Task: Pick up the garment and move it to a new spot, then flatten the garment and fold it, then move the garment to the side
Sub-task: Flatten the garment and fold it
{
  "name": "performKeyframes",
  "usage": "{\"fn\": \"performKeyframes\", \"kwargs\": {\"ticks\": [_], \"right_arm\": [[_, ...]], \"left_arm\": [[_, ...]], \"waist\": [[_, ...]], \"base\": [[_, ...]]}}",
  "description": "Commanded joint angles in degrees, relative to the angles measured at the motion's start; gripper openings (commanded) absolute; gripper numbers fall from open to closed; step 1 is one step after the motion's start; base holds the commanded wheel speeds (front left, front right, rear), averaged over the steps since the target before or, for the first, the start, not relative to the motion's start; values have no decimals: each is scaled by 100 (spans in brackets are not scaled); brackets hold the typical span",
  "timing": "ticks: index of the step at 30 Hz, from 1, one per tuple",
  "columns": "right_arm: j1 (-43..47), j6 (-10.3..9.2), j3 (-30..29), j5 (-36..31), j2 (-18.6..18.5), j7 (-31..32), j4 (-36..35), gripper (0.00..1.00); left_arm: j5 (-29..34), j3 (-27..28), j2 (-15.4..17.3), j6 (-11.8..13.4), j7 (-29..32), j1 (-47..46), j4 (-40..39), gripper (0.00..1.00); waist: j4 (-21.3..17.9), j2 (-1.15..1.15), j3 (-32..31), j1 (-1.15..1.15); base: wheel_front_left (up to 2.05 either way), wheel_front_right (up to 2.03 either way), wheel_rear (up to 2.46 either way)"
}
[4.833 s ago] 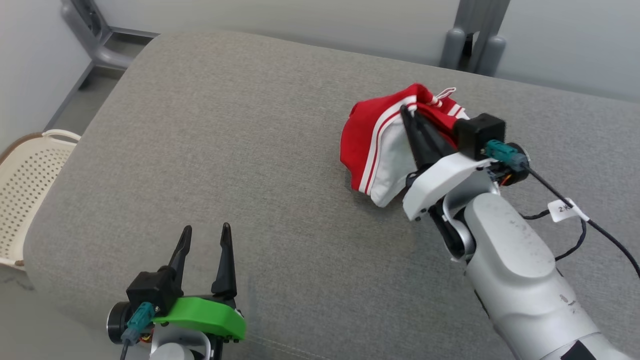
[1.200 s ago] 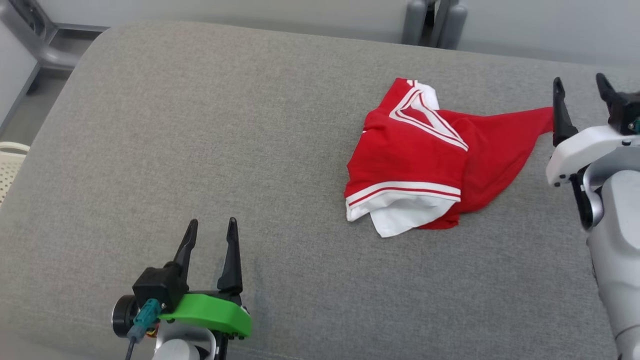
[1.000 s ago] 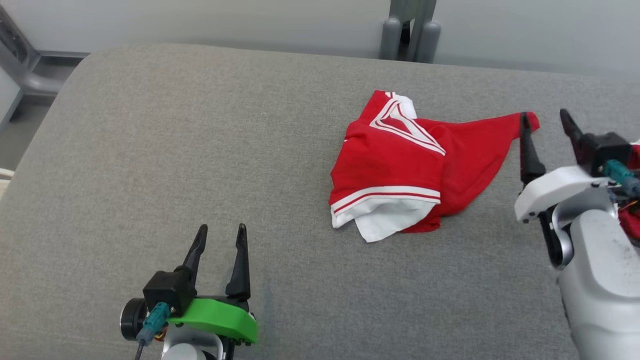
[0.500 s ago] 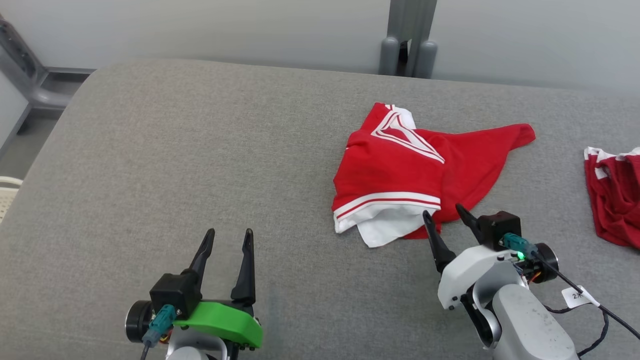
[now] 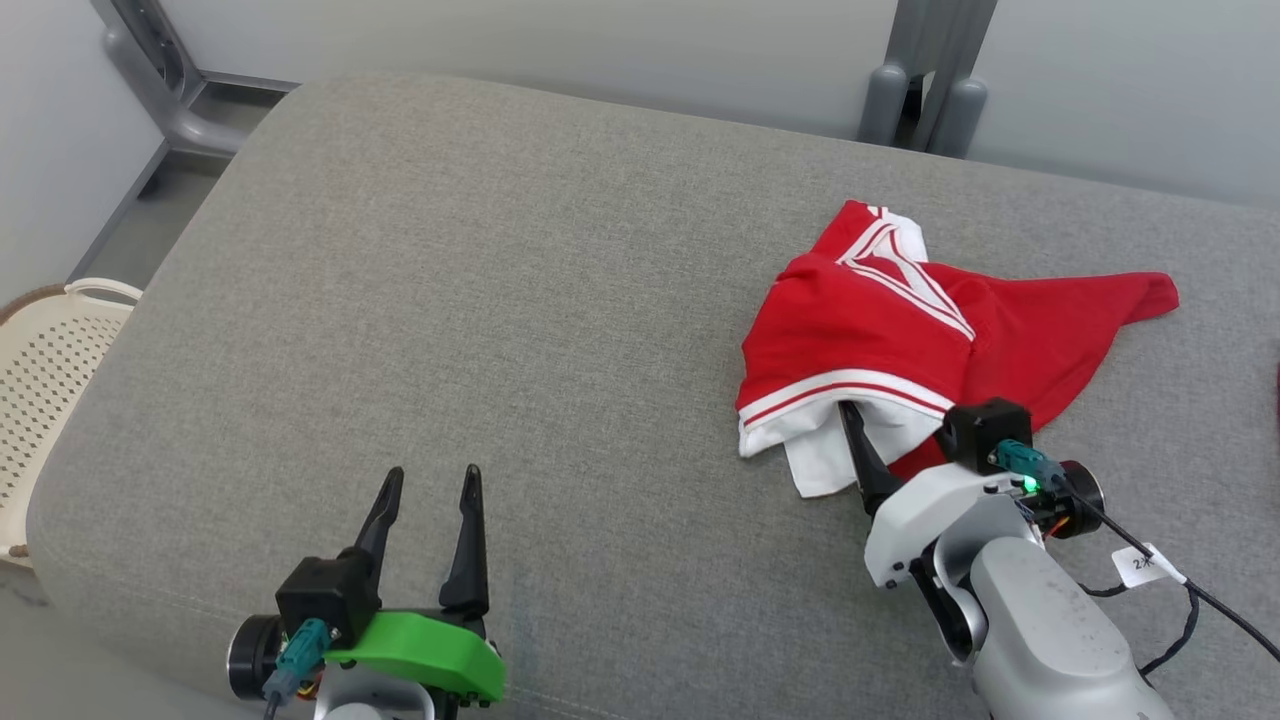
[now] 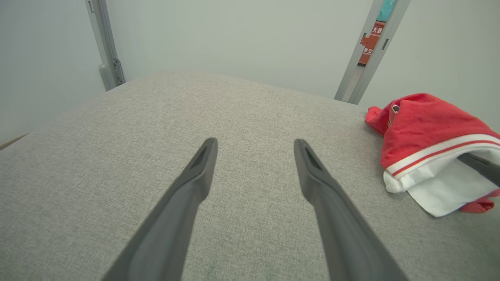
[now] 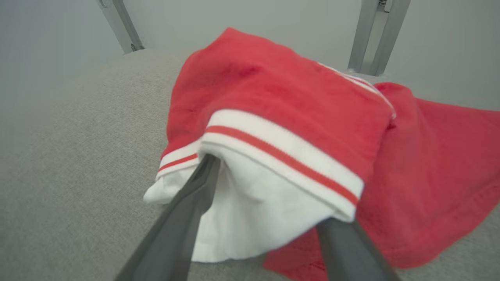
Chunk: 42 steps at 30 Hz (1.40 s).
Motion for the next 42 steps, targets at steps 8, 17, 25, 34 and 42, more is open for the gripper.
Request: {"fn": "performKeyframes", "kwargs": {"ticks": [8, 17, 25, 34, 42], "right_arm": [[-343, -7, 572, 244, -8, -15, -491, 0], [-1471, -7, 1244, 200, -13, 460, -9, 0], [-2288, -7, 1791, 353, -9, 732, 973, 100], [-2402, -8, 2800, 1000, -19, 737, 947, 100], [-2208, -8, 2645, 1256, -10, 207, 736, 100]], "left_arm": [[-50, -94, -13, 23, -1, -23, -36, 100], [-163, -210, -108, -11, -41, -247, 42, 100], [-309, -254, -166, -3, -60, -341, 160, 100], [-272, -57, -188, 41, -58, -208, 33, 100], [-138, 121, -186, 36, -58, -142, -37, 100]], "waist": [[57, 0, 40, 0], [746, 0, 325, 0], [1338, 0, 590, 0], [1046, 0, 523, 0], [232, 0, 253, 0]], "base": [[0, 0, 0], [0, 0, 0], [0, 0, 0], [0, 0, 0], [0, 0, 0]]}}
